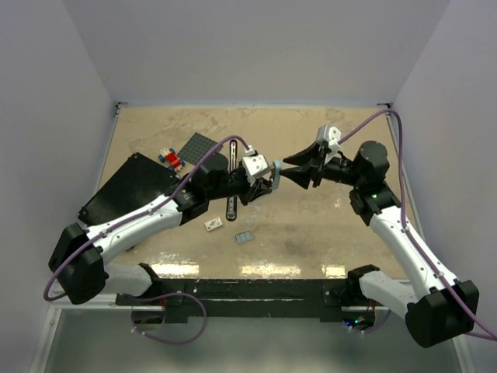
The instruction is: Load the staples into the stapler
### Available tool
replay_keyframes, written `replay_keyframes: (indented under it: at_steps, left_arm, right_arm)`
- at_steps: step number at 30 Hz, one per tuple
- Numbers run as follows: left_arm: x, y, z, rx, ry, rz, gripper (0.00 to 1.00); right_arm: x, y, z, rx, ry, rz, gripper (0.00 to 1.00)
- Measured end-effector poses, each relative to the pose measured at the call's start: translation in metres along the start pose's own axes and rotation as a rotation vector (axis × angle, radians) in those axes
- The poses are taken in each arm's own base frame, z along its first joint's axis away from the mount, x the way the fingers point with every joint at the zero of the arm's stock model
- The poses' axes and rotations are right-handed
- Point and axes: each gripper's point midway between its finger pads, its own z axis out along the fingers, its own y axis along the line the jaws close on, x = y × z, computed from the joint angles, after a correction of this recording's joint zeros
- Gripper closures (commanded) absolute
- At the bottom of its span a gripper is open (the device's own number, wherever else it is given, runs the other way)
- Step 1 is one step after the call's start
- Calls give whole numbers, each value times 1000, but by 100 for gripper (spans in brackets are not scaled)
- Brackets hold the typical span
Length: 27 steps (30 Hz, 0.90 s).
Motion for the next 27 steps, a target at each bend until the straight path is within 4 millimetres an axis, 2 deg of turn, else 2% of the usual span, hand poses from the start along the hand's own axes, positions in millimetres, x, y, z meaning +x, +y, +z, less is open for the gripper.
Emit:
replay_keyframes:
  at_steps: [3,4,6,7,9,12,16,21,27]
  left_arm:
    - [10,11,6,-110,27,-116,100]
    - [15,17,10,-158,37,-156,100]
    - [31,33,17,-274,77,-261,100]
    - [40,39,20,-316,96,-301,100]
    - [62,52,28,-427,146,-389,100]
    - [99,70,36,-605,248,-492,100]
    - [133,86,48,-785,349,-564,100]
    - [159,98,56,-916,380,-607,100]
    - [182,105,63,-1005,392,-632,100]
  right_arm:
    - [9,-12,-6,116,6,48,36]
    - [9,-18,-9,168,5,56,27]
    - [7,-30,-17,279,0,80,17]
    - [6,-37,-21,338,-4,90,7]
    - [4,-48,-31,442,-11,111,2]
    - [4,-64,-51,616,-19,158,1]
    - [17,-77,-73,785,4,229,2]
    - [42,-80,-95,917,51,295,2]
    - [55,-81,-103,967,87,328,2]
